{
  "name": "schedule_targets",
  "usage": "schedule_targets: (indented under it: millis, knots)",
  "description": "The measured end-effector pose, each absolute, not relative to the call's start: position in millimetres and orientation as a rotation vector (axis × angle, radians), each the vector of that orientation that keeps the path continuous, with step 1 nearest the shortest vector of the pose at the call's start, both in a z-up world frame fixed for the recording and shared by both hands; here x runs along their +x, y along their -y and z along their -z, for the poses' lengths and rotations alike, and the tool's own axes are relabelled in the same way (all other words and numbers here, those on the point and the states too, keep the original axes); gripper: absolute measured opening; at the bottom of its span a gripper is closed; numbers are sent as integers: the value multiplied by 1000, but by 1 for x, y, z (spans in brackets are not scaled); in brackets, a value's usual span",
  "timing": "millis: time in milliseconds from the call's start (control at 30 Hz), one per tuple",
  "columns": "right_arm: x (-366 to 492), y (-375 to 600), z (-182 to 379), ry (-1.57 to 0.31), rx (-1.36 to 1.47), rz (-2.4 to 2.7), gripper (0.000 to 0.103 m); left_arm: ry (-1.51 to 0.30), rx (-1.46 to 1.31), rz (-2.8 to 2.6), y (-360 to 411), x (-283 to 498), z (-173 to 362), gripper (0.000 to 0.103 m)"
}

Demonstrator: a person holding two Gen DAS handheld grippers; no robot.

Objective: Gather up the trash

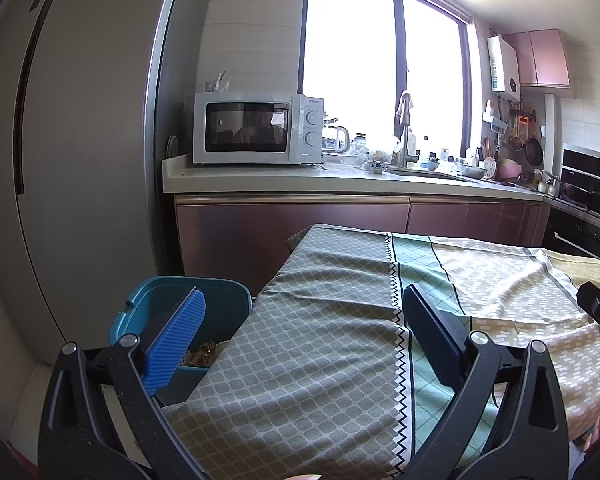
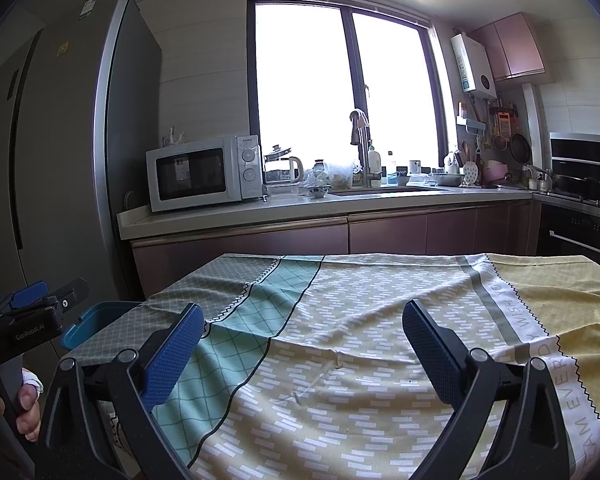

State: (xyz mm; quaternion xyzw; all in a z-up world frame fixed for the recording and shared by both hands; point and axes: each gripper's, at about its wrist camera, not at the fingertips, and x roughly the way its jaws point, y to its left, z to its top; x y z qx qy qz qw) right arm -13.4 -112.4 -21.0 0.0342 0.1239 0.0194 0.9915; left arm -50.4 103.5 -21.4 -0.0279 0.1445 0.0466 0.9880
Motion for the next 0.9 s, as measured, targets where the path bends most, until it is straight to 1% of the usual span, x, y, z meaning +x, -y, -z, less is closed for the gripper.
schedule_targets:
  millis: [900]
  knots:
    - [-6, 122, 22, -253, 87, -39, 96, -313, -36, -59, -91, -36, 22, 97]
